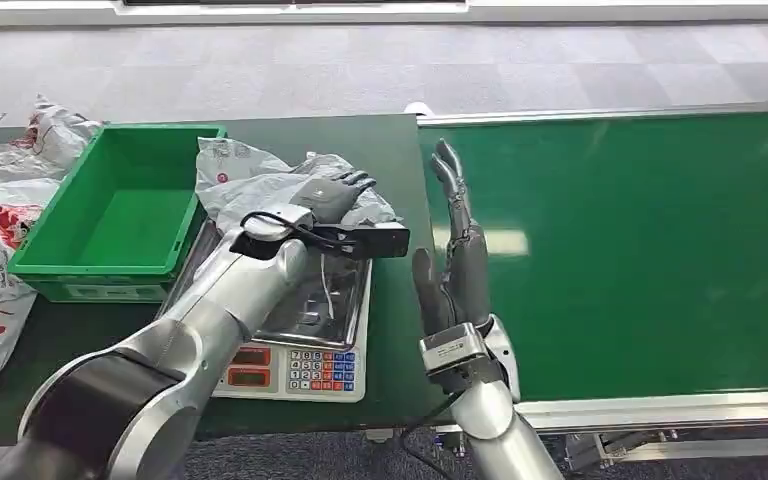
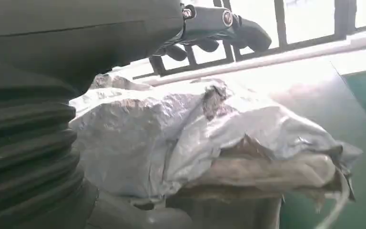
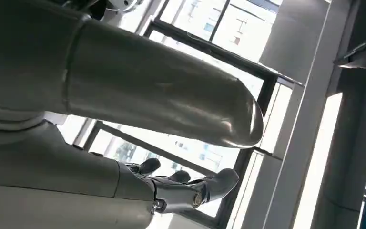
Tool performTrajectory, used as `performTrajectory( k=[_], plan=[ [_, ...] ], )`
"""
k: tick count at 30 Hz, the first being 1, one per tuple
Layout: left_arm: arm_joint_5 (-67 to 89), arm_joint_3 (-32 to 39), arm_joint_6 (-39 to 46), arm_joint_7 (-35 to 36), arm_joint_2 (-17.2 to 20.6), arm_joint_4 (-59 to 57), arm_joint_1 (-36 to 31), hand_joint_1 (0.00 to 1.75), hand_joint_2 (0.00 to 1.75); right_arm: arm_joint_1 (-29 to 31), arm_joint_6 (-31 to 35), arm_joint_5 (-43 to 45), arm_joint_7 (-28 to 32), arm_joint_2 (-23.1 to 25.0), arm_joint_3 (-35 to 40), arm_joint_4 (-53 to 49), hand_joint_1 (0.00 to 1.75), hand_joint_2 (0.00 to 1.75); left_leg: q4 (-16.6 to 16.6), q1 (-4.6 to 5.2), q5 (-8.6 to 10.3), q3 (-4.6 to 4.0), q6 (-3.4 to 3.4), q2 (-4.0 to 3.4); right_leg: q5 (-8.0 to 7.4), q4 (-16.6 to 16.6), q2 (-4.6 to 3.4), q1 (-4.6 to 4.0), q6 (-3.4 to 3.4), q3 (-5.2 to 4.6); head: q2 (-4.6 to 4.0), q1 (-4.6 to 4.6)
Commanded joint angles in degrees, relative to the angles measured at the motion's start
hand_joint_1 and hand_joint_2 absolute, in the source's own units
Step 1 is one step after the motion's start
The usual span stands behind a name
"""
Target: Moved the parcel from conveyor to table for the left to box.
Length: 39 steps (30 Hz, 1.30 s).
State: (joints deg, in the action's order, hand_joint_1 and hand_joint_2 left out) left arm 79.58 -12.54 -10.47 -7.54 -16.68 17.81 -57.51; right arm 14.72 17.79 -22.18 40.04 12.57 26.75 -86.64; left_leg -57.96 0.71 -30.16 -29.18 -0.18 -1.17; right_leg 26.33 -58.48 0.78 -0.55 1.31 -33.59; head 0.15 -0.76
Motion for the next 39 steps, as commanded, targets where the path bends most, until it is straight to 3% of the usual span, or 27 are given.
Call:
performTrajectory(
  k=[1, 4, 8, 10, 13, 14, 15, 16, 17, 27, 28, 29, 39],
  plan=[
    [0.5, -3.7, 20.5, 11.4, 1.8, -0.3, -1.4, 0.00, 1.75, -1.6, 0.3, -0.8, 0.0, -1.4, -2.7, -2.0, 0.00, 0.00, 0.0, -0.01, 0.03, -0.02, -0.07, 0.11, -0.02, 0.1, 0.01, 0.01, -0.08, 0.01, 0.00, 0.00],
    [2.4, -4.5, 25.7, 14.7, 2.9, -0.4, -1.5, 0.00, 1.75, -1.6, 0.7, -0.4, 0.0, -1.2, -2.1, -1.6, 0.00, 0.00, 0.1, -0.02, 0.04, -0.03, -0.09, 0.06, -0.05, 0.1, -0.08, 0.01, -0.10, -0.01, 0.00, 0.00],
    [7.4, -7.5, 24.9, 20.2, 3.5, -1.5, -1.7, 0.00, 1.75, -0.9, 1.2, 0.2, 0.0, -1.4, -1.3, -0.8, 0.00, 0.00, 0.1, -0.01, 0.04, -0.02, -0.08, 0.05, -0.05, 0.1, -0.06, 0.02, -0.07, -0.01, 0.00, -0.02],
    [10.4, -11.2, 14.8, 23.0, 3.8, -3.5, -2.3, 0.00, 1.75, -0.2, 0.9, 0.8, 0.0, -1.9, -0.5, -0.3, 0.00, 0.00, 0.1, -0.01, 0.09, -0.01, -0.11, 0.12, -0.09, 0.1, -0.04, 0.02, -0.11, 0.01, 0.00, 0.00],
    [10.4, -12.6, 8.5, 23.9, 4.2, -4.0, -1.5, 0.00, 1.75, 0.4, 1.2, 1.8, 0.0, -2.5, 0.6, -0.2, 0.00, 0.00, 0.2, 0.00, 0.10, 0.01, -0.10, 0.05, -0.12, 0.2, -0.12, 0.03, -0.13, 0.02, 0.00, 0.00],
    [10.4, -12.7, 8.2, 24.0, 4.2, -4.1, -1.4, 0.21, 1.75, 0.4, 1.3, 1.8, 0.0, -2.6, 0.7, -0.3, 0.00, 0.00, 0.2, 0.00, 0.14, 0.01, -0.12, 0.03, -0.17, 0.2, -0.17, 0.04, -0.15, 0.00, 0.00, -0.02],
    [10.4, -13.5, 6.4, 24.1, 4.2, -4.4, -1.3, 0.21, 1.75, 0.3, 1.4, 2.1, 0.0, -2.8, 1.0, -0.5, 0.00, 0.00, 0.1, -0.01, 0.06, 0.00, -0.08, 0.02, -0.08, 0.1, -0.12, 0.01, -0.10, 0.01, 0.00, 0.00],
    [10.4, -13.5, 6.6, 24.1, 4.3, -4.4, -1.0, 0.02, 1.75, 0.3, 1.5, 2.1, 0.0, -2.8, 1.0, -0.6, 0.00, 0.00, 0.2, 0.00, 0.09, 0.02, -0.09, 0.01, -0.10, 0.1, -0.14, 0.03, -0.12, 0.02, 0.00, 0.00],
    [10.4, -13.5, 6.0, 24.3, 4.3, -4.4, -0.8, 0.00, 1.75, 0.2, 1.6, 2.0, 0.0, -2.8, 1.1, -0.8, 0.00, 0.00, 0.2, -0.01, 0.12, 0.03, -0.11, 0.04, -0.14, 0.2, -0.16, 0.03, -0.15, 0.03, 0.00, 0.00],
    [9.2, -12.0, -6.1, 19.1, 3.8, -5.5, -0.3, 0.02, 1.75, 1.1, 1.4, 2.6, 0.0, -2.7, 1.1, -0.2, 0.00, 0.00, 0.1, 0.00, 0.09, -0.01, -0.09, 0.03, -0.10, 0.1, -0.12, 0.04, -0.12, 0.01, 0.00, 0.00],
    [9.2, -12.0, -6.1, 19.1, 3.8, -5.5, -0.3, 1.66, 1.75, 1.1, 1.4, 2.6, 0.0, -2.7, 1.1, -0.2, 0.00, 0.00, 0.2, 0.01, 0.14, 0.01, -0.11, 0.03, -0.15, 0.2, -0.15, 0.05, -0.14, 0.02, 0.00, 0.00],
    [9.4, -12.2, -6.8, 18.9, 3.7, -5.5, -0.2, 1.75, 1.75, 0.9, 1.8, 2.5, 0.0, -2.8, 1.0, -0.2, 0.00, 0.00, 0.1, -0.01, 0.08, -0.04, -0.08, 0.02, -0.09, 0.1, -0.12, 0.03, -0.10, -0.01, 0.00, 0.00],
    [9.6, -12.3, -6.9, 17.4, 3.7, -5.1, 0.2, 1.75, 1.75, 0.1, 2.5, 2.0, 0.0, -3.0, 0.2, -1.1, 0.00, 0.00, 0.1, -0.02, 0.06, 0.01, -0.08, 0.06, -0.06, 0.1, -0.06, 0.01, -0.10, 0.04, 0.00, 0.00]
  ],
)
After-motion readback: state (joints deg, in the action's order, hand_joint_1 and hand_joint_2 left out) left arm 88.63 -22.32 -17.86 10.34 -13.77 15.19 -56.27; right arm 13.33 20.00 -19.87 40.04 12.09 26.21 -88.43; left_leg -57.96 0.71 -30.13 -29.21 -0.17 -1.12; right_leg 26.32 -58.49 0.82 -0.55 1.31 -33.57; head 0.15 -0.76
